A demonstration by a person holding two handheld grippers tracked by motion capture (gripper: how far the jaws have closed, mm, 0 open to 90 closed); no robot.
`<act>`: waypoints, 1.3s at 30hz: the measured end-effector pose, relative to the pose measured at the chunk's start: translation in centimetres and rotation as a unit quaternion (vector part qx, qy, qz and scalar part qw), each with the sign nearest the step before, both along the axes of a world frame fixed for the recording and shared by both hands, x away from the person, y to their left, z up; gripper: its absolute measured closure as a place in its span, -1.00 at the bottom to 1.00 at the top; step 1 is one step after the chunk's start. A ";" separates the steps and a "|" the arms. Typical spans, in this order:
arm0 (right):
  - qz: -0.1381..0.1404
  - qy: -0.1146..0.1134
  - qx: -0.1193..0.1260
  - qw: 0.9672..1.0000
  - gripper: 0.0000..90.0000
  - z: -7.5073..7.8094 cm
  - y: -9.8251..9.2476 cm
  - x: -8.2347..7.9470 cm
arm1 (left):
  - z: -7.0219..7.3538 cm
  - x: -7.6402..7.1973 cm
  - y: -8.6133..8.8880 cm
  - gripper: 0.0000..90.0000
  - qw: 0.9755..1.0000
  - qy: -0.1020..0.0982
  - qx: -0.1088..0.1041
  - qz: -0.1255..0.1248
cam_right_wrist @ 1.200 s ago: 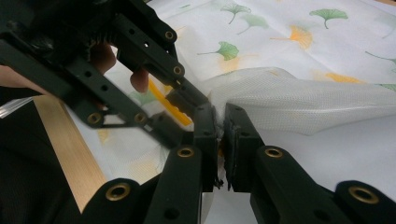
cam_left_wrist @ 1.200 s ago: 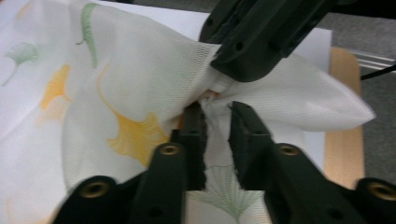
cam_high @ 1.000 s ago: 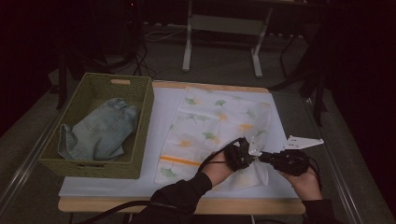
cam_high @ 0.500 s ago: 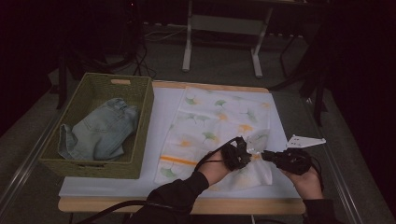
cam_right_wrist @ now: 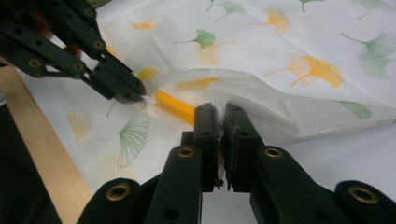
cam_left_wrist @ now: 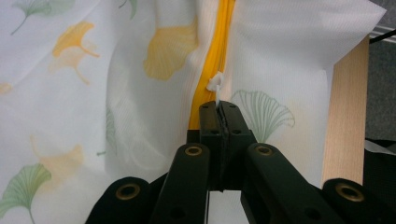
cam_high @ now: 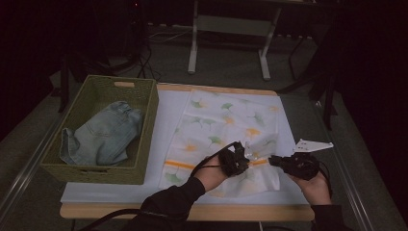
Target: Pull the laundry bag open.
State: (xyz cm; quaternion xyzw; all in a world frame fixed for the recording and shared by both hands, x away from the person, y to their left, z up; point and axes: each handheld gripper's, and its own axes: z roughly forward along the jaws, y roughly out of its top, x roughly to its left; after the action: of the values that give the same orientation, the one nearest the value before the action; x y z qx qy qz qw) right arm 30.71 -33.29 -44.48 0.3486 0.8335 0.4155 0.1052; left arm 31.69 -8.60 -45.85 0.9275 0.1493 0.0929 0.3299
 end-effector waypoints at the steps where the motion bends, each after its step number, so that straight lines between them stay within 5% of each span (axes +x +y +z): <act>1: 0.000 0.001 0.000 1.000 0.88 0.0 0.0 0.0 | 0.0 0.1 0.2 1.00 1.000 0.006 -0.003 0.001; 14: -0.011 0.011 -0.001 1.000 0.88 -0.4 -0.7 0.2 | -0.6 0.1 2.2 1.00 1.000 0.020 0.005 0.007; 39: -0.028 0.019 -0.001 0.999 0.89 -1.0 -1.6 0.6 | -1.1 -0.3 9.4 1.00 0.998 0.035 0.011 0.048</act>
State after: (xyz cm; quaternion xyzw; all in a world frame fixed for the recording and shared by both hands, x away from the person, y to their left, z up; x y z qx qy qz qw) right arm 31.28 -34.90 -45.44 0.3794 0.8256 0.4051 0.1016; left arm 31.37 0.75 -46.99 0.9256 0.2042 0.0779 0.3092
